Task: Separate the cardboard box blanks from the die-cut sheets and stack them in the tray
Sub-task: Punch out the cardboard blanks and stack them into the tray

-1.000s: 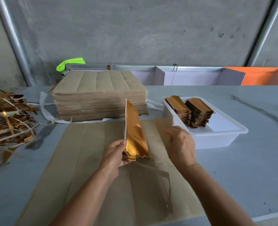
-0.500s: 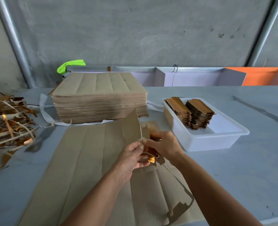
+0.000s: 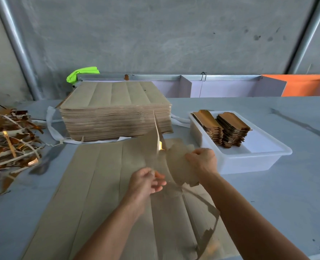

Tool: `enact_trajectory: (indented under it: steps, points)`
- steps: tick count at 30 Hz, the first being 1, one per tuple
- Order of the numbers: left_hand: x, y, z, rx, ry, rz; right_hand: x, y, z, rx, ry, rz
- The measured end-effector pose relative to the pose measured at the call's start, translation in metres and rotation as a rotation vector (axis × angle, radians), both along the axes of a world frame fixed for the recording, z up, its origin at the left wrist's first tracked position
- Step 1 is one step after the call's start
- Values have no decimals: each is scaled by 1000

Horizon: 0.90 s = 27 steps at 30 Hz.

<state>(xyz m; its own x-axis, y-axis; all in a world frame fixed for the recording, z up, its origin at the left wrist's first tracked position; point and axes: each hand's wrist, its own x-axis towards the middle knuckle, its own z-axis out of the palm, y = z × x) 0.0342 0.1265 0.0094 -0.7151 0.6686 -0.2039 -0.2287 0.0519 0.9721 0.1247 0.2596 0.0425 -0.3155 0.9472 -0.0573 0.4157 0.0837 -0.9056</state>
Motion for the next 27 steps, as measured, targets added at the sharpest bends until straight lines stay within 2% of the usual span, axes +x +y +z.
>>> enact_trajectory:
  steps: [2, 5, 8, 11, 16, 19, 22, 27]
  points:
    - [-14, -1, -1, 74, -167, 164, 6, 5, -2, -123, 145, -104]
    - [-32, -2, -4, 97, -222, 300, 14, 5, -5, -237, 238, -161]
    - [-44, 0, -1, 102, -260, 347, 17, 7, -8, -179, 267, -169]
    - [-53, 3, 4, 68, -215, 344, 19, 11, -3, -70, 285, -161]
    - [-56, 14, 20, 26, -176, 229, 12, 13, 4, 197, 93, -60]
    - [-58, 20, 23, -36, 0, 146, 4, 15, 6, 308, 33, -28]
    - [-57, 25, 19, -13, 134, 93, -5, 20, 9, 439, -39, -14]
    - [-59, 34, 17, -45, 168, 26, -32, 31, 17, 645, -224, 79]
